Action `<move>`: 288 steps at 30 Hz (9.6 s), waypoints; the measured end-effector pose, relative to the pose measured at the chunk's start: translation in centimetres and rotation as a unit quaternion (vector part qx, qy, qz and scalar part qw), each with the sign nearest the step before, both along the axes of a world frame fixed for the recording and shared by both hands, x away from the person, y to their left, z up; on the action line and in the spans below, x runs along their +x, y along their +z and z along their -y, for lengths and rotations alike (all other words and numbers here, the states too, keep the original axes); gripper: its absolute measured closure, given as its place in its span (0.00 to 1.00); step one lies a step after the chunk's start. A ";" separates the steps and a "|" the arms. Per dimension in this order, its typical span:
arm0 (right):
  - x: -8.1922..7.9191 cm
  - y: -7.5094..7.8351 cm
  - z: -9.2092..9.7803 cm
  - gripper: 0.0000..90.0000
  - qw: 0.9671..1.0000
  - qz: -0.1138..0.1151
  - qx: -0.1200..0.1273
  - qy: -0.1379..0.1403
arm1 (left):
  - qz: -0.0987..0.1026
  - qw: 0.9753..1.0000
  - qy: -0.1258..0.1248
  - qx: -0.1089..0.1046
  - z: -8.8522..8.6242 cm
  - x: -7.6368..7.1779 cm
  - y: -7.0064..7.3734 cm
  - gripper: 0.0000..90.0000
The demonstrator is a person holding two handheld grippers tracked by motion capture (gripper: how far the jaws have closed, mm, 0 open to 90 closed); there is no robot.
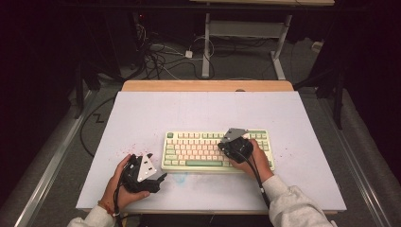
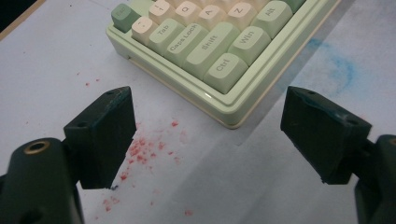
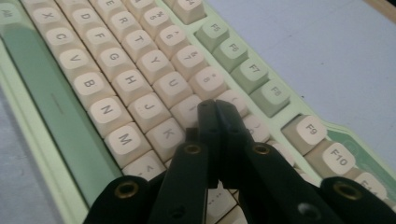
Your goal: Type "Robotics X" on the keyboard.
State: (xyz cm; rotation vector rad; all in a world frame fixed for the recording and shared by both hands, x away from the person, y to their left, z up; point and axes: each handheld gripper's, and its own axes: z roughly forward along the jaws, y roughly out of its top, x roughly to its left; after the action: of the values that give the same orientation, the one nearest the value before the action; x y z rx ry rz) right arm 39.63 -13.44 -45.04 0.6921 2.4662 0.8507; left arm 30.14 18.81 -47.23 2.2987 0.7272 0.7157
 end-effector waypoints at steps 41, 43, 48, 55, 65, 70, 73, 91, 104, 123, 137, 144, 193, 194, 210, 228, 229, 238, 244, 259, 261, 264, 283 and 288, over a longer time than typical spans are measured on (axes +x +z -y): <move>-3.8 3.5 2.8 0.24 0.990 0.099 0.101 -0.016 | -0.015 0.999 0.031 -0.032 -0.2 0.5 0.4 0.30; -4.3 3.5 3.1 0.23 0.989 0.108 0.100 -0.015 | -0.014 0.999 0.038 -0.029 -0.3 0.6 0.6 0.33; -5.1 3.4 3.9 0.23 0.988 0.115 0.101 -0.017 | -0.016 0.998 0.052 -0.039 -0.6 0.8 0.9 0.39; -6.9 3.4 5.9 0.24 0.985 0.133 0.102 -0.033 | -0.042 0.997 0.059 -0.040 -0.7 1.1 1.0 0.70; -8.7 2.6 9.1 0.24 0.984 0.131 0.108 -0.056 | -0.054 0.997 0.011 -0.047 0.3 1.4 1.8 0.97; -9.4 1.9 10.3 0.24 0.985 0.124 0.106 -0.063 | -0.052 0.997 -0.016 -0.048 2.0 1.8 2.7 0.97; -9.8 1.7 10.8 0.24 0.984 0.122 0.107 -0.068 | -0.051 0.997 -0.023 -0.055 2.6 2.0 3.1 0.97; -10.3 0.9 11.1 0.23 0.987 0.113 0.094 -0.068 | -0.077 0.993 -0.077 -0.045 9.3 5.0 3.6 0.97; -10.2 0.5 10.9 0.23 0.989 0.108 0.085 -0.061 | -0.087 0.992 -0.091 -0.017 12.5 6.2 2.9 0.97; -10.2 0.4 10.7 0.23 0.990 0.106 0.071 -0.055 | -0.086 0.992 -0.095 0.012 13.1 6.3 2.6 0.96; -10.0 0.5 11.0 0.24 0.989 0.109 0.076 -0.064 | -0.038 0.996 -0.081 -0.007 10.7 5.6 4.2 0.84; -10.0 0.5 11.0 0.24 0.989 0.110 0.075 -0.063 | -0.015 0.997 -0.074 -0.018 9.7 5.1 4.4 0.65; -6.7 2.7 7.6 1.00 0.994 0.030 0.110 -0.004 | 0.004 0.999 -0.004 -0.036 0.4 0.1 0.7 0.18; -6.3 2.7 7.2 1.00 0.993 0.026 0.115 0.000 | 0.003 0.999 -0.002 -0.037 0.3 0.0 0.7 0.18; -1.4 1.0 1.7 1.00 0.999 0.012 0.053 -0.002 | -0.002 0.999 -0.001 -0.034 0.3 -0.1 0.5 0.18; 0.1 0.1 -0.2 1.00 1.000 0.003 0.018 -0.015 | -0.007 1.000 -0.005 -0.029 0.4 0.0 0.4 0.18; 0.2 0.1 -0.2 1.00 1.000 0.003 0.017 -0.016 | -0.008 1.000 -0.006 -0.028 0.4 0.0 0.3 0.18; -0.1 0.5 0.1 1.00 1.000 0.000 0.024 -0.014 | -0.008 1.000 -0.007 -0.026 0.4 -0.1 0.4 0.18; -0.6 1.4 0.7 1.00 0.999 0.014 0.050 -0.010 | -0.010 1.000 -0.007 -0.022 0.5 -0.1 0.3 0.18; -2.3 2.8 1.4 0.67 0.996 0.036 0.085 0.006 | -0.010 1.000 -0.007 -0.021 0.5 0.0 0.4 0.18; -2.6 3.0 1.5 0.59 0.995 0.045 0.089 0.009 | -0.008 1.000 -0.006 -0.021 0.5 -0.1 0.4 0.18; -3.2 3.3 1.6 0.49 0.994 0.054 0.096 0.013 | -0.008 1.000 -0.006 -0.022 0.5 -0.1 0.4 0.18; -6.2 3.6 4.6 0.27 0.989 0.100 0.110 -0.002 | -0.002 1.000 -0.002 -0.021 0.5 -0.2 0.6 0.19; -7.0 3.5 5.7 0.27 0.986 0.116 0.118 -0.012 | -0.006 0.999 -0.004 -0.040 0.6 -0.2 0.9 0.22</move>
State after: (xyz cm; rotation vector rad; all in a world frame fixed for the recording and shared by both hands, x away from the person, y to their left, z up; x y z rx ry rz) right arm 32.68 -19.17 -41.55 0.6606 2.1685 1.1570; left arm 29.89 18.25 -46.31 2.2340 0.7381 0.6564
